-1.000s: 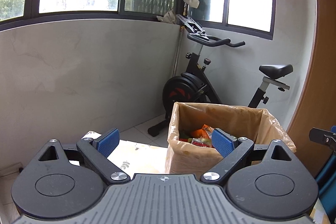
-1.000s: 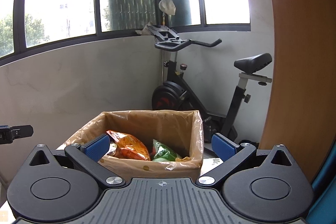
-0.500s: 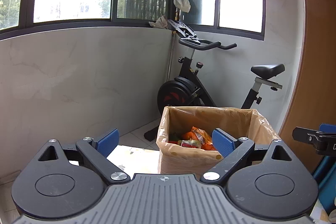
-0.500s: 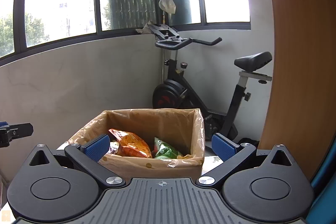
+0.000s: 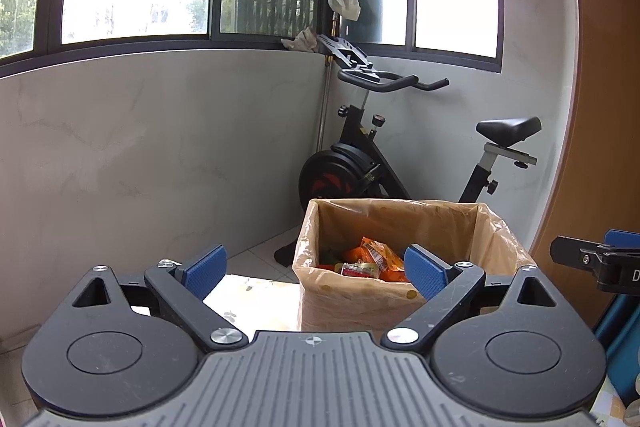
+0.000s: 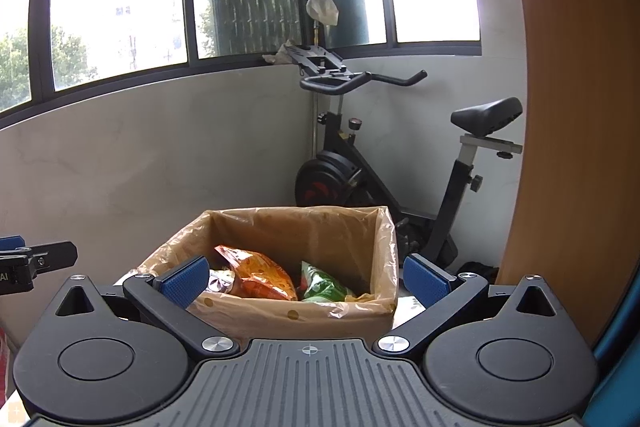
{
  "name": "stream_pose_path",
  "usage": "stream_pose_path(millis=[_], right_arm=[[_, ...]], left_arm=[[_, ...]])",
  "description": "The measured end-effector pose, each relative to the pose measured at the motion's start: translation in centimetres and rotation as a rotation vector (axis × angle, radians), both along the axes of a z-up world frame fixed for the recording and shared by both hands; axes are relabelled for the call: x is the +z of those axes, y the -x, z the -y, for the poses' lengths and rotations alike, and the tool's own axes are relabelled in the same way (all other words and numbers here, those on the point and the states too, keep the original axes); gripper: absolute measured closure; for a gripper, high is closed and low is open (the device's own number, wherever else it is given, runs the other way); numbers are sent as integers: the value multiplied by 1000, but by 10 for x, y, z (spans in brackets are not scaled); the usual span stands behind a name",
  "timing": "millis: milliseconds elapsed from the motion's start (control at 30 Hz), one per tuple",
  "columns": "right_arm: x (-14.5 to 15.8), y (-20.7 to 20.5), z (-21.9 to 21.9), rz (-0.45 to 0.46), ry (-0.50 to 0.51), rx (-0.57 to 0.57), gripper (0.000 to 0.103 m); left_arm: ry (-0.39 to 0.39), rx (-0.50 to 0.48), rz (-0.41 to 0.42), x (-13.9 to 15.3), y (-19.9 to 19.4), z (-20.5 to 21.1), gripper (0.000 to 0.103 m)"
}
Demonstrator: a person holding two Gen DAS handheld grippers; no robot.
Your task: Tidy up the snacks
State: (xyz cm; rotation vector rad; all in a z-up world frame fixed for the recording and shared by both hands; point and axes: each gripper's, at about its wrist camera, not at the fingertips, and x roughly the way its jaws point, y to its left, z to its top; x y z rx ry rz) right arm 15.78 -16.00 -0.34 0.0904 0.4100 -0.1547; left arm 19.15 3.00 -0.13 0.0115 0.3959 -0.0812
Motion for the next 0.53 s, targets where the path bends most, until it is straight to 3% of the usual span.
stream_pose_path(millis=[533], right_arm=[[-2,-1,0,-14,-4,5,0]], left_arm=[[8,-4,-17,-3,-3,-3,6]])
